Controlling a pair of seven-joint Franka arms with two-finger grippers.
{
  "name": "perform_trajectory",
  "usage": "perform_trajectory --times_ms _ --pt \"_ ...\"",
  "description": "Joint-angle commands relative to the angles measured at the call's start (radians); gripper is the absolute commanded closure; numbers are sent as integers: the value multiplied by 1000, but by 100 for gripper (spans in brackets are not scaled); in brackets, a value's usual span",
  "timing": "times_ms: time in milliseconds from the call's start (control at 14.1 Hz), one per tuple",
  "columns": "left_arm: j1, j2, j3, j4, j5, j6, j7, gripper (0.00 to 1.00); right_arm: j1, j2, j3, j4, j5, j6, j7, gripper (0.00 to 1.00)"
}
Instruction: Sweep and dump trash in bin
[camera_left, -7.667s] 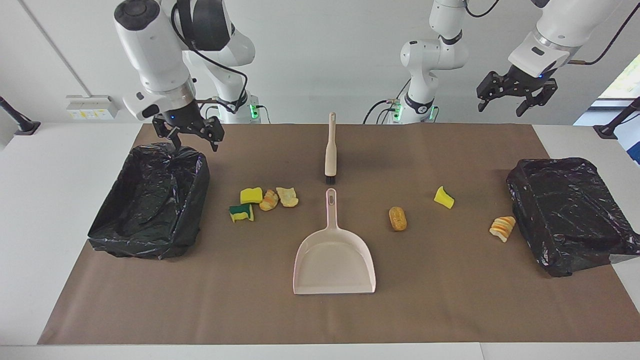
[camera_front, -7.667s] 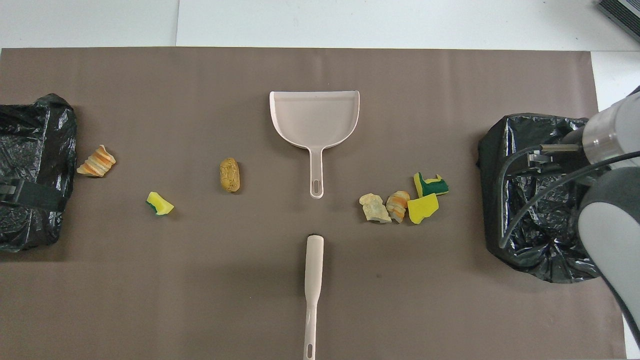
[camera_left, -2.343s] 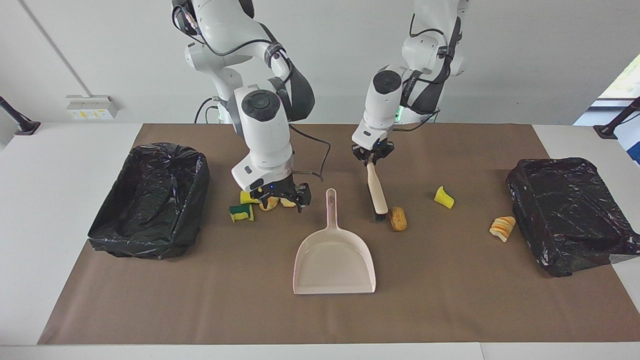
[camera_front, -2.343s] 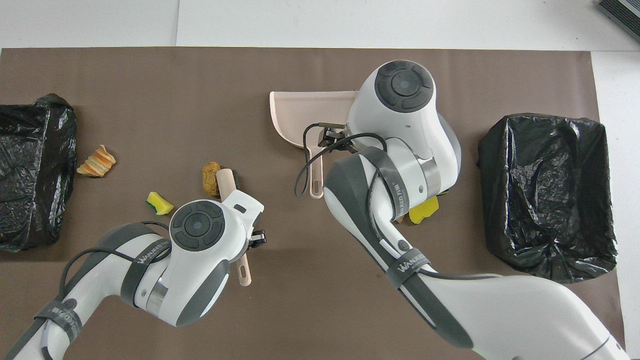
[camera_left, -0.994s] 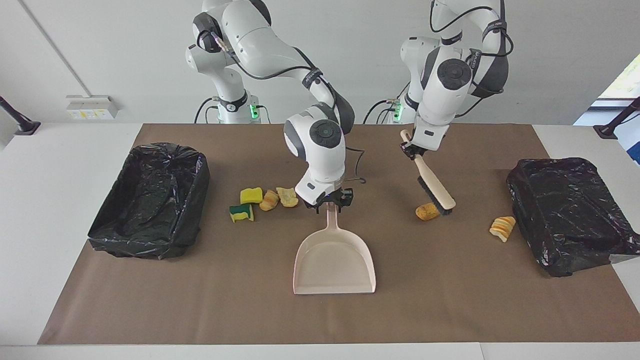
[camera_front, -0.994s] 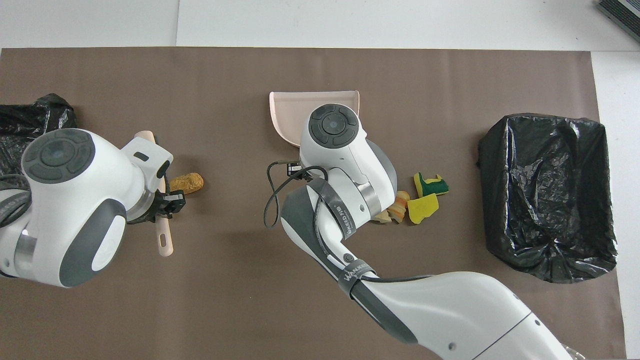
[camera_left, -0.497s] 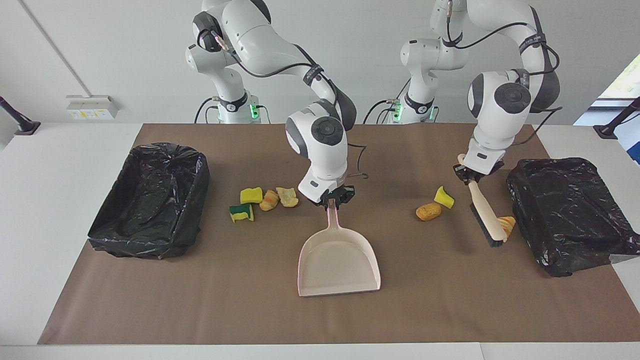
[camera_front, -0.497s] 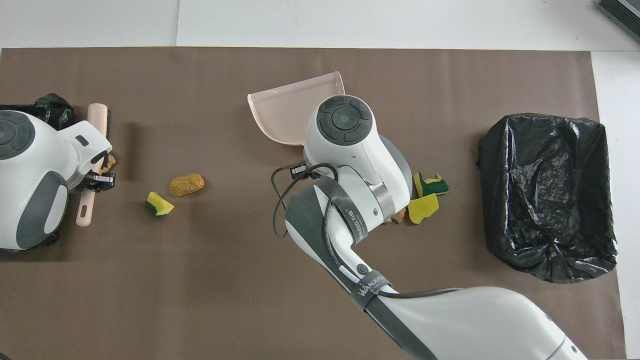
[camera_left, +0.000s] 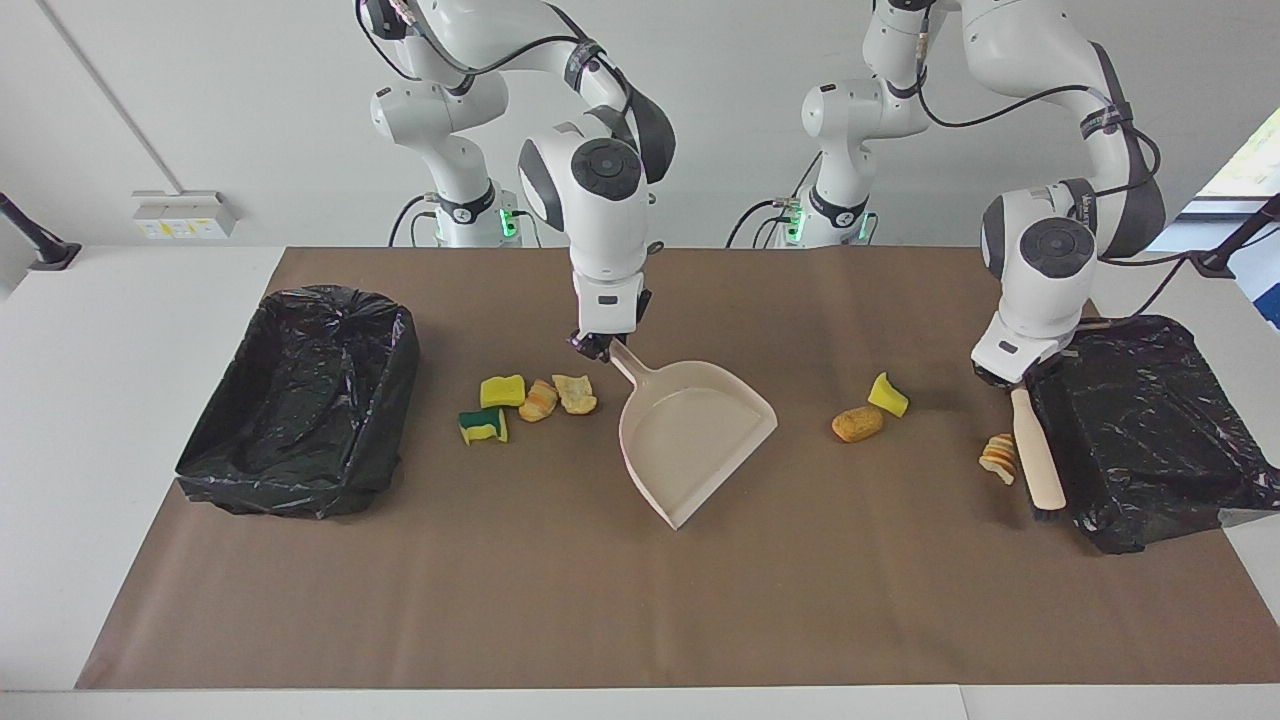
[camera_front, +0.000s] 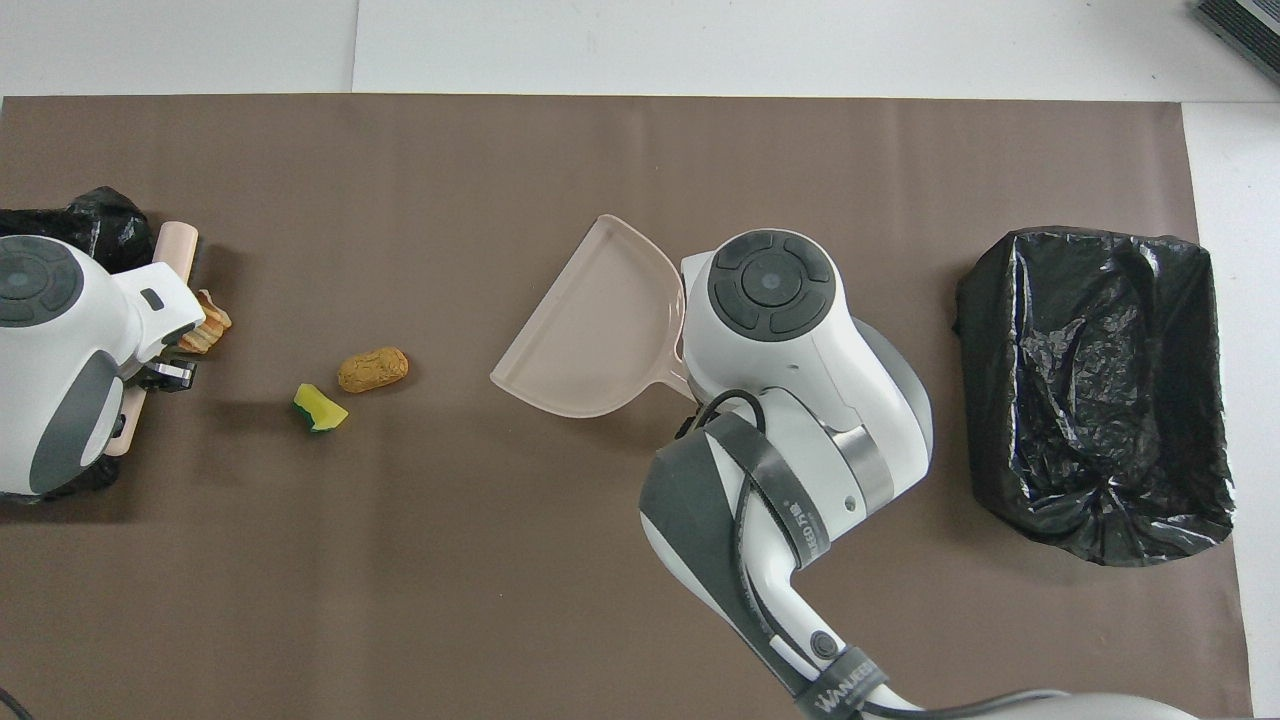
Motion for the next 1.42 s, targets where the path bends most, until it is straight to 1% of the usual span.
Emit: perform_trajectory --times_ms 0,71,213,284,497,639,781,923,994,1207,1278,1349 --pt "16 -22 -12 -41 32 27 7 100 -49 -62 12 -126 -15 66 -305 100" --pt "11 -27 -12 -50 31 22 4 100 -51 -63 12 -137 -14 77 -379 100" --pt "-7 -53 -18 -94 28 19 -6 100 -37 -59 14 -164 -8 86 -396 100" --pt "-23 -60 -23 -103 14 -2 -9 100 -25 -59 14 -171 -3 83 -393 100" --pt "-99 -64 -22 -96 -132 -81 -16 100 -11 -63 14 -180 0 80 -367 100" --pt "-165 -73 -23 -93 -169 -124 -79 100 -8 -88 14 -230 -14 97 -395 100" --pt "-239 -88 -23 -79 -234 -167 -171 100 40 -102 11 -252 -20 109 -386 100" --pt "-241 -129 -23 -39 -368 -225 -182 100 34 -125 11 -296 -20 120 -379 100" --pt "-236 -151 -22 -21 -400 -252 -182 100 31 -131 9 -310 -21 129 -378 100" --pt "-227 -169 -17 37 -449 -340 -167 100 3 -125 9 -316 -21 163 -375 100" --pt "-224 -169 -15 33 -451 -331 -164 100 5 -129 11 -324 -21 163 -349 100" --pt "-195 -172 -14 22 -450 -322 -142 100 8 -137 11 -338 -21 163 -297 100"
